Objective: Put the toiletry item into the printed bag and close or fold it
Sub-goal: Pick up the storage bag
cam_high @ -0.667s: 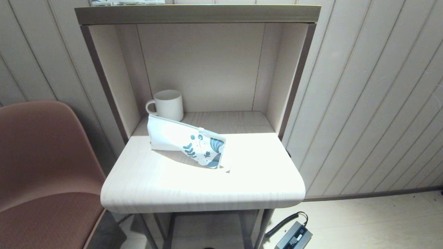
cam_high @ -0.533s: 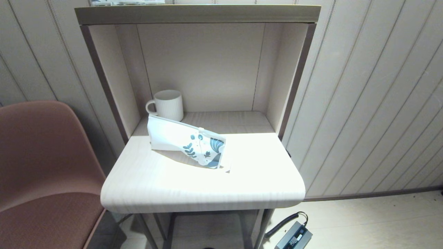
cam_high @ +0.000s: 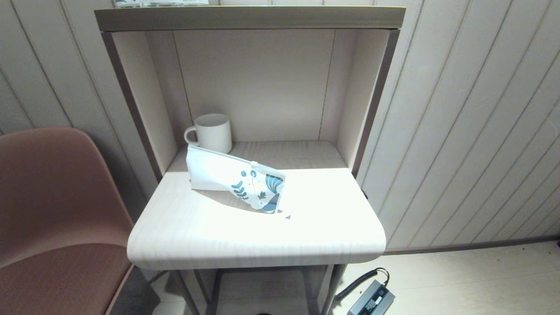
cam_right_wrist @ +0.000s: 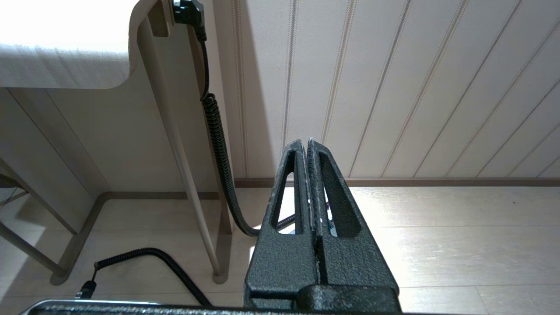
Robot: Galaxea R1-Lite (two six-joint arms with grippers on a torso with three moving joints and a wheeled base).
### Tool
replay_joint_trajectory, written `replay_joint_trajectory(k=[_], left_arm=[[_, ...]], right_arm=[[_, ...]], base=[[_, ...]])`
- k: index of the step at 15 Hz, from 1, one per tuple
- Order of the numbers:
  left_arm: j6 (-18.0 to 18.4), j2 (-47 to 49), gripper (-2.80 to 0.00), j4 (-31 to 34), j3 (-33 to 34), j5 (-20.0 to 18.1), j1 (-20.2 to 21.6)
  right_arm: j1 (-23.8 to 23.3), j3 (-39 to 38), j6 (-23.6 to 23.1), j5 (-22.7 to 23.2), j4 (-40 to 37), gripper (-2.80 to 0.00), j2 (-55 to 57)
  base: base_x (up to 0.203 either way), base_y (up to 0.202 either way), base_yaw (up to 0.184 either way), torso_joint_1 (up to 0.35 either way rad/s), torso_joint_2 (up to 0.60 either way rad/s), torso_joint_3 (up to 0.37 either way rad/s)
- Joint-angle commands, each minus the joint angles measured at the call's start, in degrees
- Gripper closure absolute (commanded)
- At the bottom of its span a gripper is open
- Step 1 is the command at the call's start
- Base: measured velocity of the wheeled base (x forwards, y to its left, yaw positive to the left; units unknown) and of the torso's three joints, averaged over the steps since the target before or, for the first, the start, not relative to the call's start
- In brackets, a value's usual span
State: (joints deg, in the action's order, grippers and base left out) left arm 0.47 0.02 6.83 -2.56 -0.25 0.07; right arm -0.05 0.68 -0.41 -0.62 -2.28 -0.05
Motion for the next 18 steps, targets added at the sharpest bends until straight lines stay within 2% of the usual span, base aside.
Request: replay_joint_trajectory(k=[1,5,6,10,14,18], left_arm=[[0.1,0.0,0.0,0.1,-0.1,0.0,0.0],[0.7,0.0,0.0,0.3,-0.2,0.2,0.0],[1.9,0.0,0.0,0.4,-0.5,0.0,0.0],[2.3,4.2,0.0,0.7,-6.2,-1.7,0.0],[2.0,15.9,0.0,0.1,-15.3,-6.8,0.0],[0.8,31.8,0.0,-2.1,-23.8,-13.5,0.0]], right_arm=[[0.0,0.0,0.0,0.0,0.0,0.0,0.0],[0.0,0.0,0.0,0.0,0.0,0.0,0.0],[0.0,0.0,0.0,0.0,0.0,0.0,0.0],[0.0,0.0,0.0,0.0,0.0,0.0,0.0],[0.0,0.0,0.0,0.0,0.0,0.0,0.0],[0.0,0.1,0.0,0.1,0.0,0.0,0.0]], base=[[0.0,0.0,0.0,0.0,0.0,0.0],[0.0,0.0,0.0,0.0,0.0,0.0],[0.0,0.0,0.0,0.0,0.0,0.0],[0.0,0.0,0.0,0.0,0.0,0.0],[0.0,0.0,0.0,0.0,0.0,0.0],[0.0,0.0,0.0,0.0,0.0,0.0]])
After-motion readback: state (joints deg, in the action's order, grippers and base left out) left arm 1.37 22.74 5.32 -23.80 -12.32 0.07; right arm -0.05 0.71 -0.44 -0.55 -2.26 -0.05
